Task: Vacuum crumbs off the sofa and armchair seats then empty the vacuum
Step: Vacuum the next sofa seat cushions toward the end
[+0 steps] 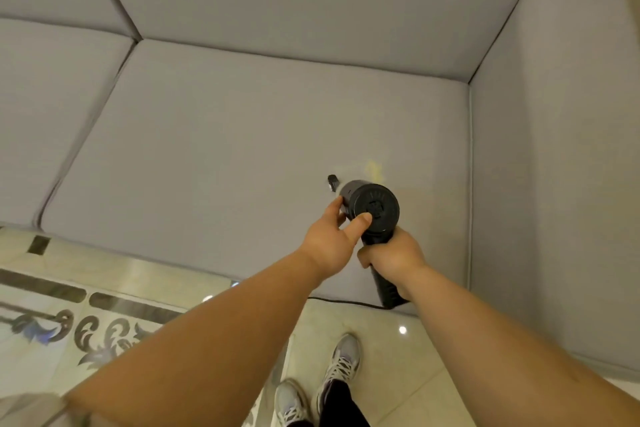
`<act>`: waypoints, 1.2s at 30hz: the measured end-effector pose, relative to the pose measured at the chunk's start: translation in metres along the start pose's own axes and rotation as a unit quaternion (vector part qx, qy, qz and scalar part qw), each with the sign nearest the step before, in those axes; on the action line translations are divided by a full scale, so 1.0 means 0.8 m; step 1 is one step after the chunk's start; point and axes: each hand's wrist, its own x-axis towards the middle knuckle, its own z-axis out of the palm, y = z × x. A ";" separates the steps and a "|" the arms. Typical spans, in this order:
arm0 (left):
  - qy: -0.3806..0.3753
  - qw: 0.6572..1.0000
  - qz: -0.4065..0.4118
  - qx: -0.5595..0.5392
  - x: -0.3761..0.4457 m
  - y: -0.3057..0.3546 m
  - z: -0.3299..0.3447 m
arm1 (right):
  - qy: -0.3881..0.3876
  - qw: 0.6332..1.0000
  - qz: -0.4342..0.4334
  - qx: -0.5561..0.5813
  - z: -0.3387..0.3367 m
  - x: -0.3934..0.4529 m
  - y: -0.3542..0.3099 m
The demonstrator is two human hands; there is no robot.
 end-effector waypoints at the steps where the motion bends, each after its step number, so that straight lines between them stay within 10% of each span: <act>1: -0.005 1.000 -0.002 0.003 -0.002 -0.004 0.002 | 0.002 1.000 0.007 -0.002 0.001 -0.002 0.006; 36: -0.010 1.000 0.010 -0.005 -0.028 -0.049 -0.013 | 0.031 0.999 0.000 -0.020 0.045 -0.021 0.028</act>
